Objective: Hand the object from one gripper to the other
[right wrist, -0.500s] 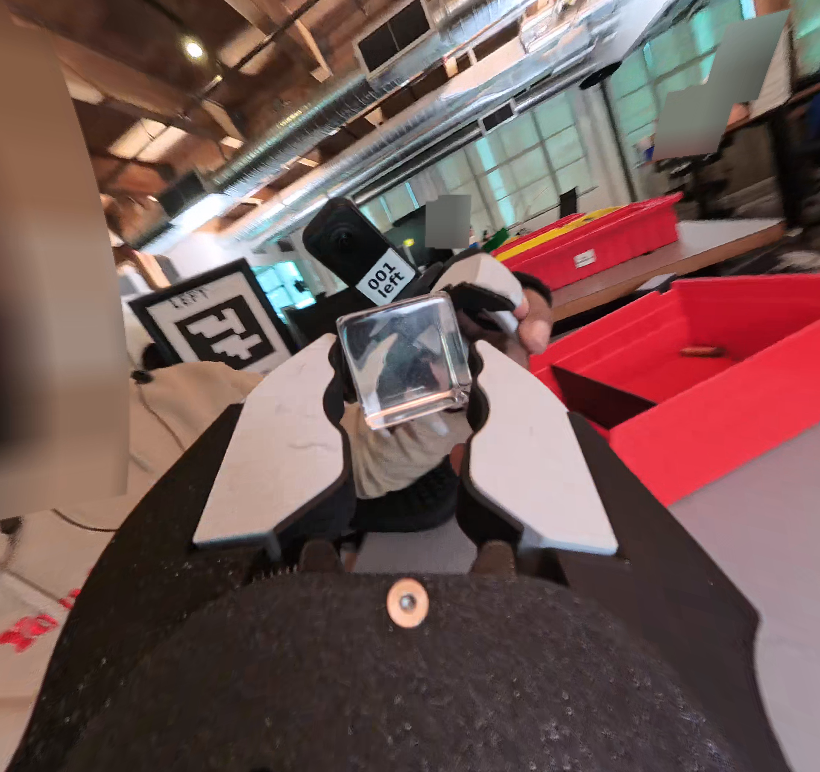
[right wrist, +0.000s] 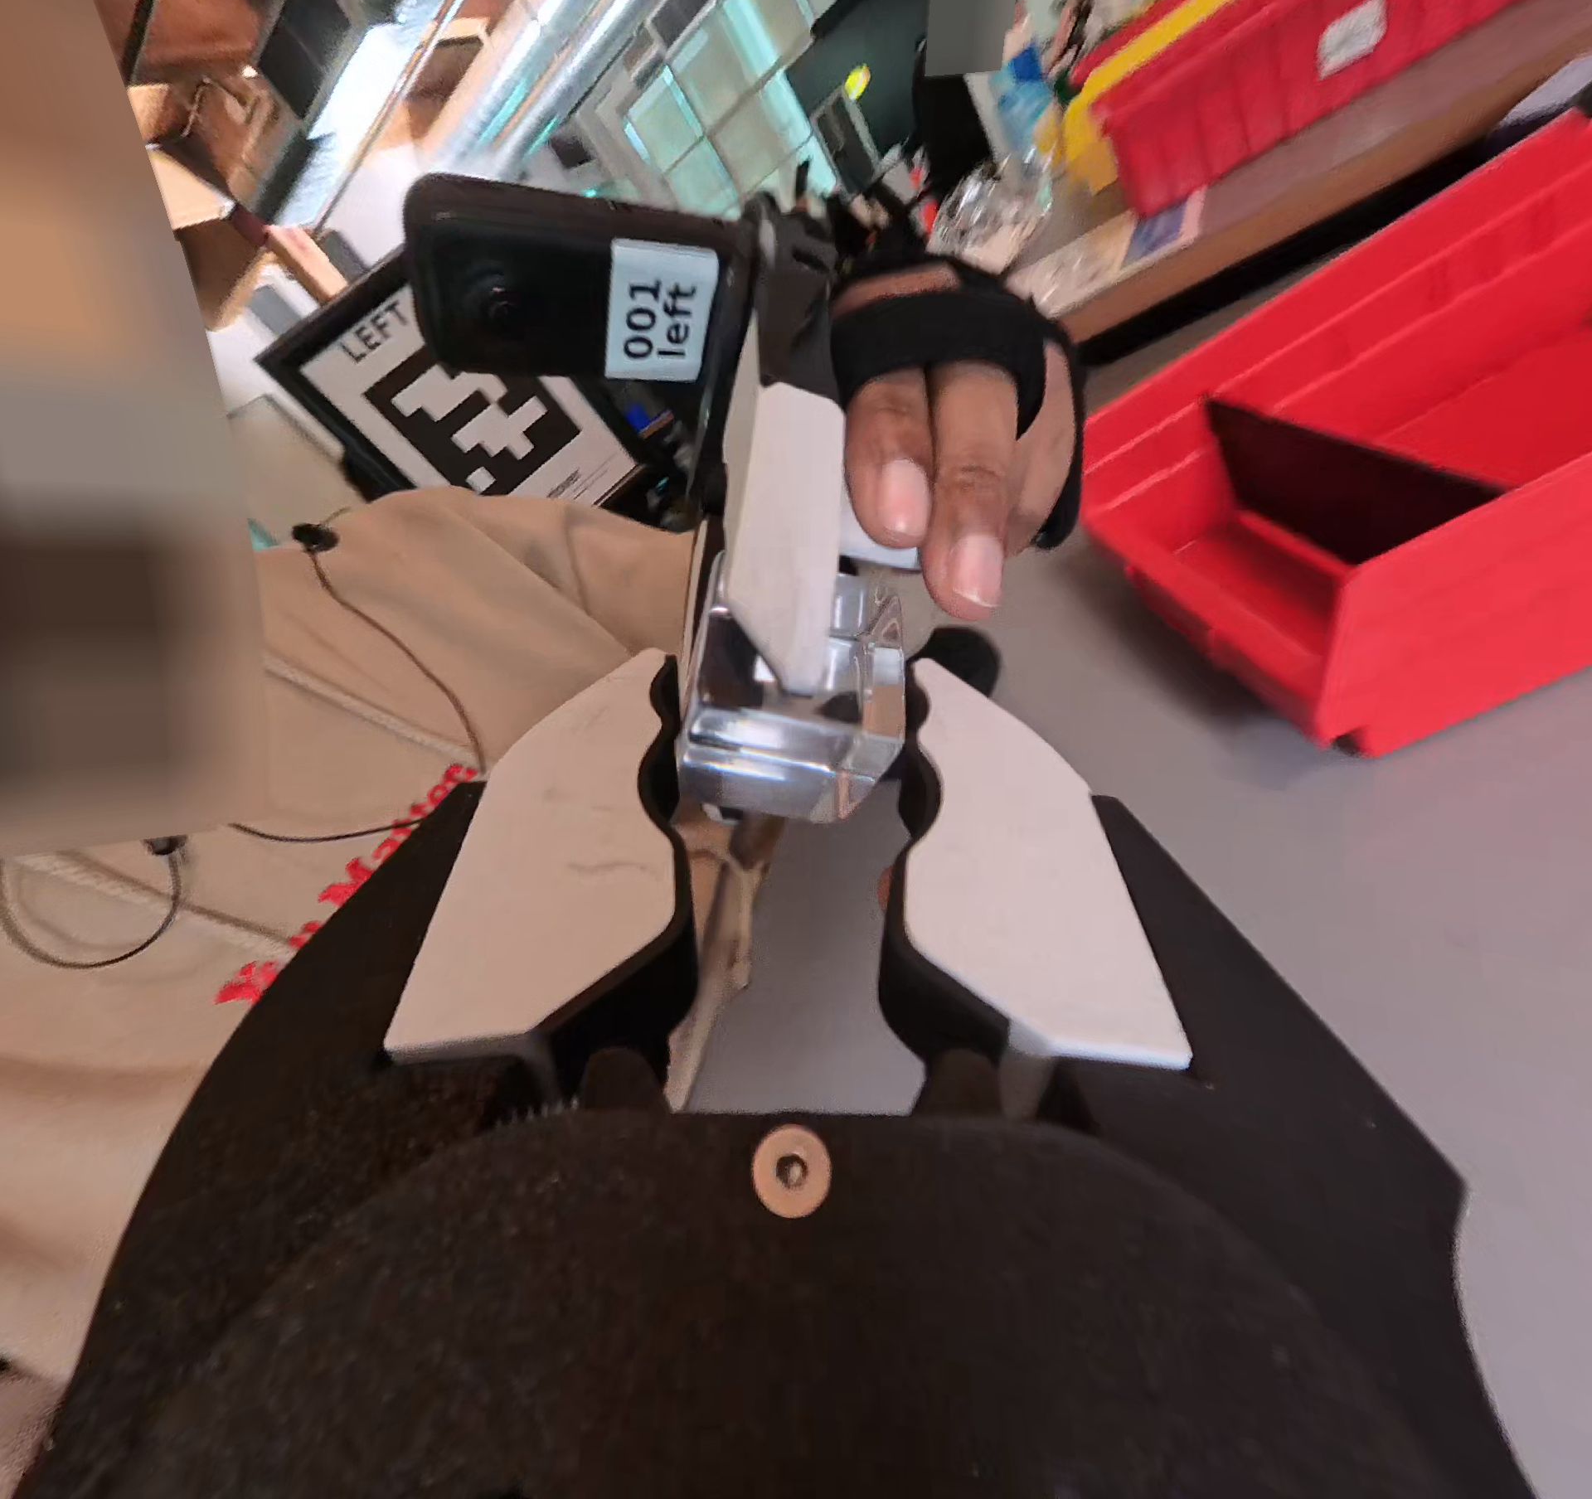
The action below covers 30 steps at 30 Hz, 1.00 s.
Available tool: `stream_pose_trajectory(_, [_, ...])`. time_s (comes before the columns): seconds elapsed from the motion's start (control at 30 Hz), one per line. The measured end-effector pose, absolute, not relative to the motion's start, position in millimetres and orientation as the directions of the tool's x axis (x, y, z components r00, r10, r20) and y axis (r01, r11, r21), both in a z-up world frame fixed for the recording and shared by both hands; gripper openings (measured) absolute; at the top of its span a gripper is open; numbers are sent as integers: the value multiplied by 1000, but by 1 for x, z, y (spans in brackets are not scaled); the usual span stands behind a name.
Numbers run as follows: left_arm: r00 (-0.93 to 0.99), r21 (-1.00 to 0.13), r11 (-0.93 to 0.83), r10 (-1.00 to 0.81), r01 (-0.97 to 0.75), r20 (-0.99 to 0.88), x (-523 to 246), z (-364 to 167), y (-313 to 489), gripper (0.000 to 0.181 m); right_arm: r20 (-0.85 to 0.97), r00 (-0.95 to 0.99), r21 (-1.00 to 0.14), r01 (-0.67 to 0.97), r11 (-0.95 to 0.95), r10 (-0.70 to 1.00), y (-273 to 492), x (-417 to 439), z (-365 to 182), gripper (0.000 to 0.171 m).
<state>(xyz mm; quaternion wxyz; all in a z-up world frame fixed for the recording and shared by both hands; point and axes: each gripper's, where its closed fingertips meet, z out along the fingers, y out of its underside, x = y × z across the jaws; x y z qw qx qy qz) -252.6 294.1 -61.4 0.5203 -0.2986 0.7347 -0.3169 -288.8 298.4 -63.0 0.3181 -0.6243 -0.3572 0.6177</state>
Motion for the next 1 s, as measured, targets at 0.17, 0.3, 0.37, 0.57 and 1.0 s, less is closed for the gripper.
stream_pose_trajectory(0.17, [-236,-980,199,-952,-1,-193,-260,-28,325,46,-35,300,-999,11,-40,953,320,-254,-32,55])
stream_pose_trajectory(0.3, [-290,-954,-290,-910,-70,298,-252,-26,340,45,568,478,-823,339,456,670,329,-247,-24,59])
stream_pose_trajectory(0.37, [-348,-857,-492,-784,-155,513,-247,-33,337,45,748,431,-663,501,556,504,332,-253,-31,64])
stream_pose_trajectory(0.57, [-418,-755,-554,-628,-352,656,-238,-59,310,44,864,277,-495,617,612,420,333,-275,-64,46])
stream_pose_trajectory(1.0, [-302,-940,333,-906,-75,-297,-262,-50,316,61,-360,-66,-933,31,-359,931,285,-258,-42,45])
